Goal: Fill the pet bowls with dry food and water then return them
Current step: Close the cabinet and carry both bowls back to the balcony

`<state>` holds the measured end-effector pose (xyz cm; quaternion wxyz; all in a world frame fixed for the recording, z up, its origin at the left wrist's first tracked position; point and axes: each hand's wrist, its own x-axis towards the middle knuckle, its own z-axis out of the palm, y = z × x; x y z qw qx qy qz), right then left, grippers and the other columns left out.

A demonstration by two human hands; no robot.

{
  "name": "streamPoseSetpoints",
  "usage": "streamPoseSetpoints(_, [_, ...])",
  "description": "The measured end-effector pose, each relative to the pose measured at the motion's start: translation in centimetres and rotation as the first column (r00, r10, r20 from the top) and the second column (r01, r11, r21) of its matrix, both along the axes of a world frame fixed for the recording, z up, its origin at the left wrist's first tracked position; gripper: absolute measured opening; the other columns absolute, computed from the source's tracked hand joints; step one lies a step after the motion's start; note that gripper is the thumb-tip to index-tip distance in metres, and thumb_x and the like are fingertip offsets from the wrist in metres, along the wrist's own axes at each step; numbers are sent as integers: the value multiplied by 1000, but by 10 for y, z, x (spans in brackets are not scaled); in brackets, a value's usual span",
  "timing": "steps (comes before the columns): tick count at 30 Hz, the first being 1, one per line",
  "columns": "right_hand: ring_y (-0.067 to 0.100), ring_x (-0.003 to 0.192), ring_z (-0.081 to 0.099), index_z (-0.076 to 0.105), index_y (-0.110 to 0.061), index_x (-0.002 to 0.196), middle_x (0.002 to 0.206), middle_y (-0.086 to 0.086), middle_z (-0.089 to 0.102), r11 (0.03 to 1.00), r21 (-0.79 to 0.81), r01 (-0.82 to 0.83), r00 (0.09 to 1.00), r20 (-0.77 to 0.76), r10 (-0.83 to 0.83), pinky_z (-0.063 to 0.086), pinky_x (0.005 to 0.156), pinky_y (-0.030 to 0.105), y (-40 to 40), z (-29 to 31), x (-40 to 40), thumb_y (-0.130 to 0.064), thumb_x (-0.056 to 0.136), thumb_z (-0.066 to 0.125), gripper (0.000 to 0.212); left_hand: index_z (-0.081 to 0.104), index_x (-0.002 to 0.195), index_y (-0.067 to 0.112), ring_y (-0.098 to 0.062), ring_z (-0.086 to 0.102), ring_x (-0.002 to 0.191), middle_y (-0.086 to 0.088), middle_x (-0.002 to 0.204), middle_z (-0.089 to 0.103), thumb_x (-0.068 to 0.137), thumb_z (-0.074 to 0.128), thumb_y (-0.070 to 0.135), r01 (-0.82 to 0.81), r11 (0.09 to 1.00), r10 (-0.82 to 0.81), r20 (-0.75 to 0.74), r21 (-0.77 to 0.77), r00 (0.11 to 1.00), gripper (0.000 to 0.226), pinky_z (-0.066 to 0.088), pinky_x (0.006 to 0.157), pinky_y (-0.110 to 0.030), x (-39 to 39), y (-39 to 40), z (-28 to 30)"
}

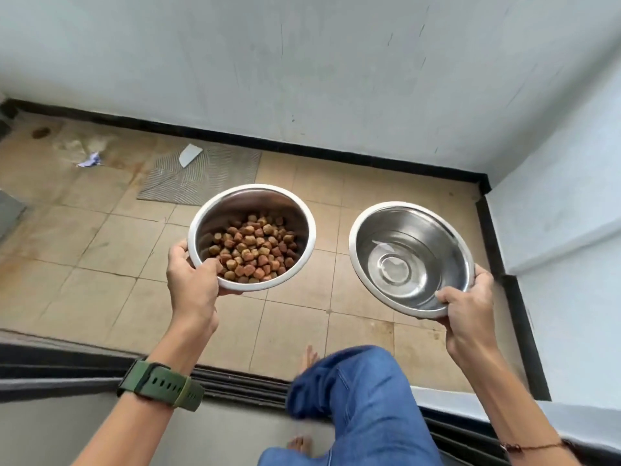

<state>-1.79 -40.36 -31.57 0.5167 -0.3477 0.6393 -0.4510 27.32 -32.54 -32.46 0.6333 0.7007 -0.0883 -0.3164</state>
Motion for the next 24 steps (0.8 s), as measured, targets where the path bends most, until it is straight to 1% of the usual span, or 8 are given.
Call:
streamPoseSetpoints(3, [21, 89, 50, 40, -19, 113, 103, 6, 47, 1000, 12, -19, 999, -38, 19, 45, 55, 30, -38, -6, 17, 20, 72, 39, 57, 44, 107, 19, -15, 56, 76, 3, 88, 52, 79, 43, -13, -3, 1000, 3, 2, 16, 1000, 43, 49, 39, -26, 19, -36, -8])
streamPoseSetpoints(6, [16, 83, 52, 38, -20, 115, 97, -1, 47, 996, 24, -83, 995, -56, 85, 48, 45, 25, -80, -13, 35, 19, 73, 39, 57, 44, 106, 19, -15, 56, 75, 2, 87, 53, 79, 43, -14, -22, 999, 22, -6, 24, 1000, 43, 50, 36, -25, 39, -74, -17])
streamPoseSetpoints(8, [15, 82, 52, 37, -20, 116, 94, -3, 47, 992, 33, -121, 989, -77, 124, 48, 45, 24, -119, -25, 51, 19, 74, 39, 57, 44, 107, 20, -16, 57, 75, 2, 88, 53, 78, 42, -14, -30, 999, 30, -6, 37, 1000, 44, 50, 35, -25, 56, -109, -26])
streamPoseSetpoints(12, [21, 88, 52, 36, -21, 119, 96, -3, 48, 987, 57, -148, 984, -89, 152, 48, 61, 34, -193, -42, 87, 18, 76, 40, 58, 44, 110, 23, -20, 58, 83, 3, 89, 54, 78, 42, -14, -41, 995, 40, 7, 90, 999, 49, 51, 42, -28, 89, -178, -41])
streamPoseSetpoints(15, [16, 85, 53, 35, -21, 124, 97, -5, 47, 988, 65, -138, 986, -90, 144, 50, 60, 32, -245, -45, 114, 19, 75, 40, 63, 41, 110, 20, -14, 55, 79, 4, 87, 52, 78, 39, -17, -55, 993, 56, -8, 100, 998, 49, 52, 41, -26, 111, -229, -48])
streamPoseSetpoints(18, [10, 82, 52, 34, -23, 121, 96, -7, 46, 987, 82, -138, 986, -86, 145, 50, 60, 32, -300, -53, 143, 19, 75, 41, 62, 40, 109, 20, -12, 54, 77, 4, 86, 51, 79, 39, -17, -68, 988, 68, 4, 135, 998, 47, 52, 41, -27, 136, -275, -57])
streamPoseSetpoints(21, [11, 79, 51, 34, -27, 117, 96, -5, 46, 985, 115, -131, 985, -99, 143, 47, 56, 28, -346, -67, 167, 18, 76, 40, 62, 40, 109, 21, -16, 54, 84, 5, 89, 51, 79, 40, -16, -52, 986, 52, 5, 156, 999, 47, 52, 54, -36, 164, -316, -69])
streamPoseSetpoints(24, [12, 83, 54, 33, -26, 127, 99, -5, 49, 978, 177, -110, 986, -102, 129, 51, 63, 33, -392, -88, 189, 18, 77, 42, 66, 39, 109, 24, -14, 54, 86, 7, 91, 50, 80, 40, -15, -16, 981, 15, 2, 196, 1000, 49, 53, 60, -40, 196, -363, -92])
